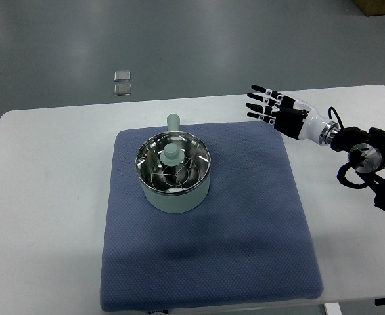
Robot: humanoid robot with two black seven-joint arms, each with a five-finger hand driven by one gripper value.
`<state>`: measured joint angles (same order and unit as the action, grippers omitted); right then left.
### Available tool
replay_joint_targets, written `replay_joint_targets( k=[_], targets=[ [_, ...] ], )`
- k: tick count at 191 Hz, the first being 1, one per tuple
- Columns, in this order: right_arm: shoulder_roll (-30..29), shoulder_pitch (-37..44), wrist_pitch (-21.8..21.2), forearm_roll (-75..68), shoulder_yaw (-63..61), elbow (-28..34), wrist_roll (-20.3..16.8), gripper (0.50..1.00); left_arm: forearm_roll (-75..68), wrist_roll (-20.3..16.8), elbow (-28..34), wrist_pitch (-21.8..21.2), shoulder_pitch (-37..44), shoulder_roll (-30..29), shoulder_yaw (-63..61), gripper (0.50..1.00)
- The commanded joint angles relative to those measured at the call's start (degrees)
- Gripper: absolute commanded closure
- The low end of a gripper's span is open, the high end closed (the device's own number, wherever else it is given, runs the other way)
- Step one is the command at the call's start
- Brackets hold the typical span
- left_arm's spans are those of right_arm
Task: Open lid and place right of pot
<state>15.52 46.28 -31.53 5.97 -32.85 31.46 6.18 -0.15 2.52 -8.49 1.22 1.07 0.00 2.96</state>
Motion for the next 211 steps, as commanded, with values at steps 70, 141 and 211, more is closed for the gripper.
replay_joint_targets(
  k=[70,141,211],
  targets=[
    [-0.49,0.83,-0.20,4.93,-0.03,0.09,0.32,0.560,0.15,0.21,0.05,-0.25,0.08,0.00,0.03,0.500],
    [0.83,7.42,-1.07,14.25,-0.11,5.01,2.43,0.566,0.07,0.21,0.23,-0.25,-0.19,0.00,0.11,0.500],
    [2.40,16.83,-0.55,53.61,-0.11,12.30,11.84,0.566,0.07,0.21,0.23,-0.25,-0.19,0.00,0.11,0.500]
  ],
)
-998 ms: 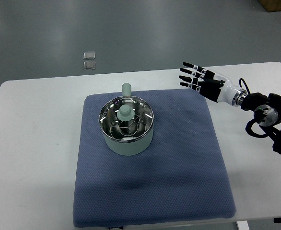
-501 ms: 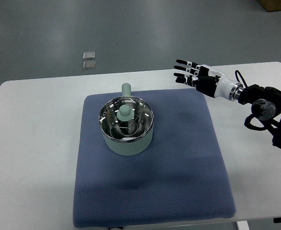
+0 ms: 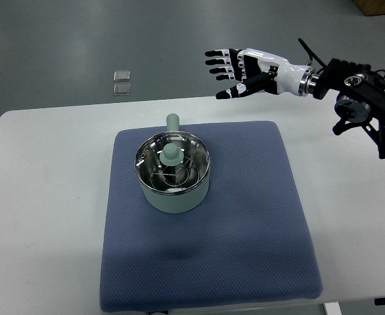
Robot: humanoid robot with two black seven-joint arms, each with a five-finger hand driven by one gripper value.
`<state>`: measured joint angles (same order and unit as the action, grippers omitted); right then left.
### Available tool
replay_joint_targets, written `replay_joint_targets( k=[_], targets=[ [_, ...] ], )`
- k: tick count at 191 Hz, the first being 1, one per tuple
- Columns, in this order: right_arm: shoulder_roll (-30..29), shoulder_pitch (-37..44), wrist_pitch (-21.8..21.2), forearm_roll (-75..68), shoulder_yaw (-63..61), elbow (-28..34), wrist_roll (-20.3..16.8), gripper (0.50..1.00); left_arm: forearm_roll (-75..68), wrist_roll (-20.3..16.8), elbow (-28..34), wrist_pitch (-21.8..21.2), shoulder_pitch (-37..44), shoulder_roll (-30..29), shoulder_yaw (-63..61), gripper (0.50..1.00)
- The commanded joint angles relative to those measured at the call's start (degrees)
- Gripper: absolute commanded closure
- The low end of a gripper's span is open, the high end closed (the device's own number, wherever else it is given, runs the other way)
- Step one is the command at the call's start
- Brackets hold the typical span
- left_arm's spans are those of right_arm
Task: Open lid and place right of pot
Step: 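Move the right hand over the pot toward the lid's green knob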
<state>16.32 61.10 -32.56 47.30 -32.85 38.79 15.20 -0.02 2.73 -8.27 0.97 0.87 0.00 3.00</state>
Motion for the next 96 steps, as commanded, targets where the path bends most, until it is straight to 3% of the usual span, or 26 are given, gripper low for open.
replay_joint_targets(
  k=[1,16,47,96],
  targets=[
    [1.60,2.00,0.48,12.29,-0.11,4.98,2.82,0.566,-0.07,0.00,0.00,0.00,0.01,0.00,0.07,0.500],
    [3.27,3.05,0.40,21.33,0.07,11.30,3.17,0.566,-0.07,0.00,0.00,0.00,0.01,0.00,0.07,0.500],
    [2.84,7.97,-0.04,35.66,4.81,18.60,3.17,0.564,0.02,0.00,0.00,0.00,0.01,0.00,0.07,0.500],
    [-1.82,16.42,4.18,40.06,20.72,19.48,2.99,0.564,-0.07,0.00,0.00,0.00,0.01,0.00,0.07,0.500]
  ],
)
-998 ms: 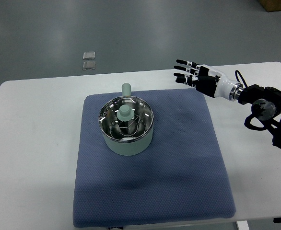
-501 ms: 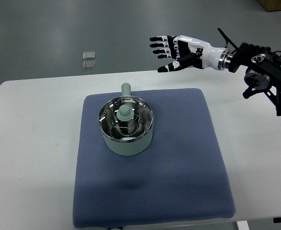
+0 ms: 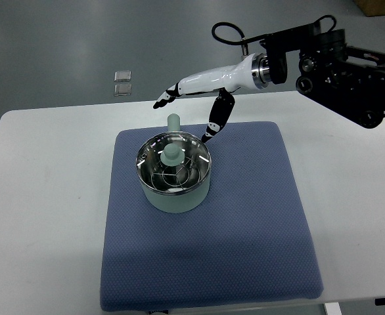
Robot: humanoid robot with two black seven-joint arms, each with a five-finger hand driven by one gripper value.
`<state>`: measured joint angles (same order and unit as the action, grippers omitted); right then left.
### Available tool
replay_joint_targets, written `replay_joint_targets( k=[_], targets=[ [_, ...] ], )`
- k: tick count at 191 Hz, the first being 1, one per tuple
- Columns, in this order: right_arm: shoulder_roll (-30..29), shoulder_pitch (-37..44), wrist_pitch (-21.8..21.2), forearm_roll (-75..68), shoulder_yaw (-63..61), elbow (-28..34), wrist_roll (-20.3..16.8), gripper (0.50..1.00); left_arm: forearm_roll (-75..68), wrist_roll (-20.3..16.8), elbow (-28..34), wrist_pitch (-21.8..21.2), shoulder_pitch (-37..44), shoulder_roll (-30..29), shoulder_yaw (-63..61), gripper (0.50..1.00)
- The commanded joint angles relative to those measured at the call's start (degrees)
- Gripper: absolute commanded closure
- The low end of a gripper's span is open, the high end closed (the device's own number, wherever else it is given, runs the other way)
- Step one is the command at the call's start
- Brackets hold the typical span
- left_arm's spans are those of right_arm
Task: Open lid and place right of pot
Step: 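Move the right hand over the pot toward the lid's green knob, then lower the right hand and close its fingers around the green knob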
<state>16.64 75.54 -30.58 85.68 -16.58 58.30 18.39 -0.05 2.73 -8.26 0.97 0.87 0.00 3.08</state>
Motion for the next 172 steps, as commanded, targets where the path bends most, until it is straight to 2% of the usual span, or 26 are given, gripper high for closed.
replay_joint_targets(
  k=[1,68,94,156,163,172],
  targets=[
    [-2.31,2.07,2.28,1.77,4.71,-0.03,-0.19,0.564,0.05,0.00,0.00,0.00,0.01,0.00,0.00,0.500],
    [-5.04,3.83,3.24,4.67,7.70,-1.96,-1.86,0.570,-0.04,0.00,0.00,0.00,0.01,0.00,0.00,0.500],
    [-8.20,4.79,3.33,4.67,9.73,-4.42,-2.21,0.587,-0.04,0.00,0.00,0.00,0.01,0.00,0.00,0.500],
    [-8.56,3.91,3.33,4.67,9.73,-4.51,-2.21,0.638,0.05,0.00,0.00,0.00,0.01,0.00,0.00,0.500],
    [-8.56,3.65,3.33,4.67,9.81,-4.51,-2.21,0.668,-0.04,0.00,0.00,0.00,0.01,0.00,0.00,0.500],
    [-8.47,3.48,3.33,4.67,9.99,-4.51,-2.21,0.681,-0.04,0.00,0.00,0.00,0.01,0.00,0.00,0.500]
  ],
)
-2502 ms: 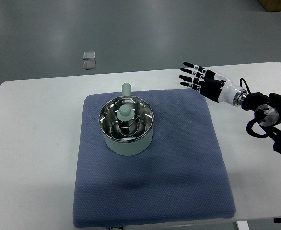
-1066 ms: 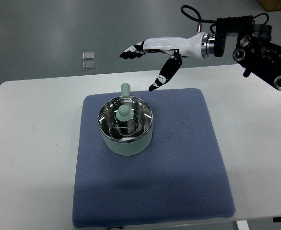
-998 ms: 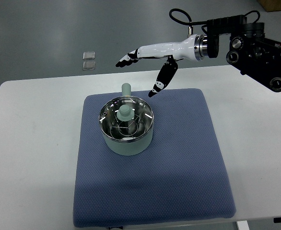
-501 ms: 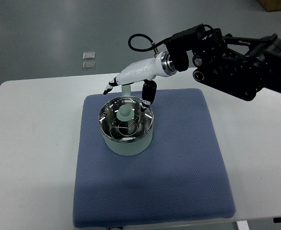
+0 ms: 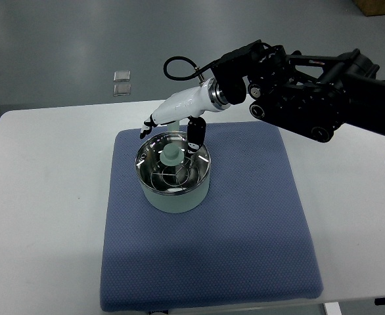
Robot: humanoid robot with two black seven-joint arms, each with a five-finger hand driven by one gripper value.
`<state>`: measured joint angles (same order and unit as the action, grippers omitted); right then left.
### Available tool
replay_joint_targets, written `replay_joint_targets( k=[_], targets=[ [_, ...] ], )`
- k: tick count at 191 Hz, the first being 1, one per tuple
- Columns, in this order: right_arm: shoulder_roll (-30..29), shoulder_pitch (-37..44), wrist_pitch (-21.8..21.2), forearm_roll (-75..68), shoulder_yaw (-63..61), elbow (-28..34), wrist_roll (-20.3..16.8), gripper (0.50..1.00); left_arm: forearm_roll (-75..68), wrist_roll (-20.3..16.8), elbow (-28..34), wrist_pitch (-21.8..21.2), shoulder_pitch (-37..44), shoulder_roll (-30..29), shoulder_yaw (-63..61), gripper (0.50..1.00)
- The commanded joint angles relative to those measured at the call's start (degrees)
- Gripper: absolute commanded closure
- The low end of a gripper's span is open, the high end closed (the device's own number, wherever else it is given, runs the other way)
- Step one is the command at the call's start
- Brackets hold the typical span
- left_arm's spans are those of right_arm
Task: Open lid and place right of pot
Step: 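Lower the right hand and close its fingers around the green knob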
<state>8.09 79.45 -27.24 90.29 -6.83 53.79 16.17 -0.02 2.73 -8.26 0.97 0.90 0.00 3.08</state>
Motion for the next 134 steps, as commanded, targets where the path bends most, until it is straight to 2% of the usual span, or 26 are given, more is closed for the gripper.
replay_joint_targets(
  k=[1,22,49,134],
  targets=[
    [0.09,-0.44,0.00,0.07,0.24,0.00,0.00,0.681,-0.07,0.00,0.00,0.00,-0.02,0.00,0.00,0.500],
    [0.09,-0.61,0.00,0.07,0.94,0.09,0.00,0.709,0.02,0.00,0.00,0.00,-0.02,0.00,0.00,0.500],
    [0.35,-0.88,0.08,0.07,0.85,0.09,0.09,0.773,0.02,0.00,0.00,0.00,-0.02,0.00,0.00,0.500],
    [0.35,-1.23,0.87,-0.02,0.59,0.35,0.09,0.807,0.02,0.00,0.00,0.00,-0.02,0.00,0.00,0.500]
  ],
)
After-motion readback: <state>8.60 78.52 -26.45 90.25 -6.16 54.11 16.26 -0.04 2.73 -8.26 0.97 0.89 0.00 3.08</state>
